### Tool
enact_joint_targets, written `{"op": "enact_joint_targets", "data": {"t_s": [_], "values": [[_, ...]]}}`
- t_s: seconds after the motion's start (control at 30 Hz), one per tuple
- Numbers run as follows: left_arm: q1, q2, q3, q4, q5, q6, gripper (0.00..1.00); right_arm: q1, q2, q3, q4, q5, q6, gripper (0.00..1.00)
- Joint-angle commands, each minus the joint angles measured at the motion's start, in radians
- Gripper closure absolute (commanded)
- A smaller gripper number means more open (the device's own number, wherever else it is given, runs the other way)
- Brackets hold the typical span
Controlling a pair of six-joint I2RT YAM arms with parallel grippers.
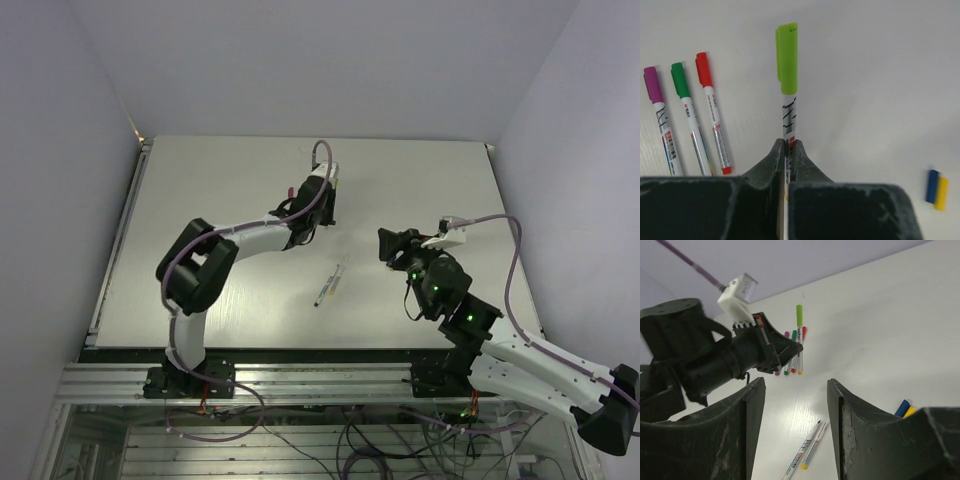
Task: Insert the pens into the pen caps
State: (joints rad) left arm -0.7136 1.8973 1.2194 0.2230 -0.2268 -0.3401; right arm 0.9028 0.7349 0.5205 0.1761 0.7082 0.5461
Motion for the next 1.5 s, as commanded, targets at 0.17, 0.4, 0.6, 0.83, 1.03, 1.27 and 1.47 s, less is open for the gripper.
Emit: {"op": "enact_joint_targets", "data": {"t_s": [0.17,0.4,0.6,0.83,1.03,1.27,1.47], "values": [[0.063,0.189,0.224,-0.203,-0.023,0.028,0.93,0.002,-0.034,-0.01,-0.097,0.063,0.049,0.48],[0.096,0.27,0.303,-0.231,-0.002,0.028,0.93,0.001,-0.008,-0.021,-0.084,0.056,0.06,0.48],[0.106,0.327,0.355,-0.268,-0.004,0.01,0.93,0.002,0.013,-0.014,-0.09,0.056,0.067,0.48],[0.111,0.35,0.368,-0.292,0.015,-0.035,0.93,0.001,0.022,-0.027,-0.075,0.049,0.077,0.48],[0.112,0.345,0.351,-0.281,0.027,-0.063,0.85,0.001,0.029,-0.03,-0.068,0.038,0.075,0.48],[0.112,0.31,0.349,-0.261,0.035,-0.052,0.75,0.001,0.031,-0.037,-0.054,0.036,0.065,0.48],[0.111,0.272,0.37,-0.271,0.021,-0.036,0.68,0.001,0.038,-0.032,-0.043,0.04,0.045,0.48]]}}
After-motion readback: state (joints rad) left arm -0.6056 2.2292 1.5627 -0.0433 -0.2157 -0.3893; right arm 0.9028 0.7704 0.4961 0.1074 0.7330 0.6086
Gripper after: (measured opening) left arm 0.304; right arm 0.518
